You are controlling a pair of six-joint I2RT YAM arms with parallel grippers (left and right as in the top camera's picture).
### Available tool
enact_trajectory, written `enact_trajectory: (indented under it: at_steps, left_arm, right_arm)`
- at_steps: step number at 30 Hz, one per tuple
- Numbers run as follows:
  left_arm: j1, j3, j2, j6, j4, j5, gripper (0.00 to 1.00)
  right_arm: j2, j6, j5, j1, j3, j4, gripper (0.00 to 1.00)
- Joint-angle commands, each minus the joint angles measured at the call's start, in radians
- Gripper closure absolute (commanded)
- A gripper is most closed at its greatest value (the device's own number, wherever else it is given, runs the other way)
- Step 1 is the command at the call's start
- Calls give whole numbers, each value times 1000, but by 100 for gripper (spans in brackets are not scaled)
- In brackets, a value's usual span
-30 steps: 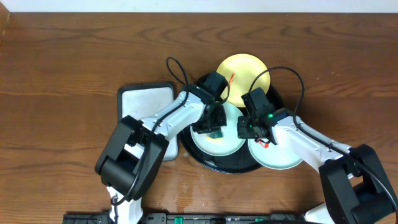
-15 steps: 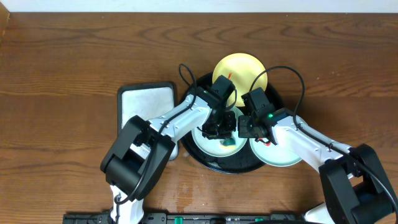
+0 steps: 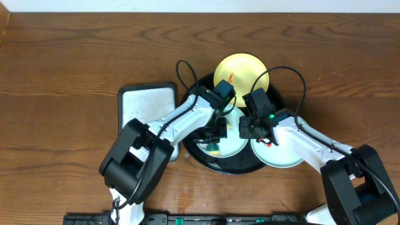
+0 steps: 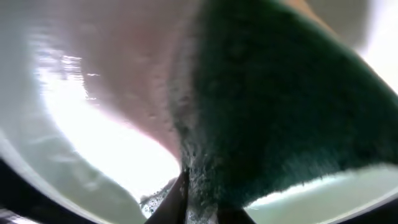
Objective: Clean dirty plates on tray and stack at the side
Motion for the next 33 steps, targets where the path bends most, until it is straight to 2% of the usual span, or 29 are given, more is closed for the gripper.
enact_trajectory:
  at_steps: [1,7,12,16,26,29,33]
  left_arm:
    - [37,-44,47,-33,-37,-366,93]
    - [37,-27,47,-36,-78,-620,93]
    - [37,10,47,-27,-97,-680,93]
    - [37,50,35,-27,-124,-625,93]
    - [84,96,-145,-27,-160,-268,93]
    - [145,96,-238,-21,-223,-257,93]
    - [263,92,-349,67,-288,-259,93]
  right_arm:
    - [19,7,54,-3,-16,-22,99]
    - [19,7,54,-3,-16,-37,99]
    - [19,7,54,-3,-16,-38,99]
    - [19,7,54,-3,-16,-45,99]
    - [19,-26,56,-4,-16,-39,99]
    - [19,-91,56,-3,-16,-33,99]
    - [19,-118,42,-3,-16,-37,99]
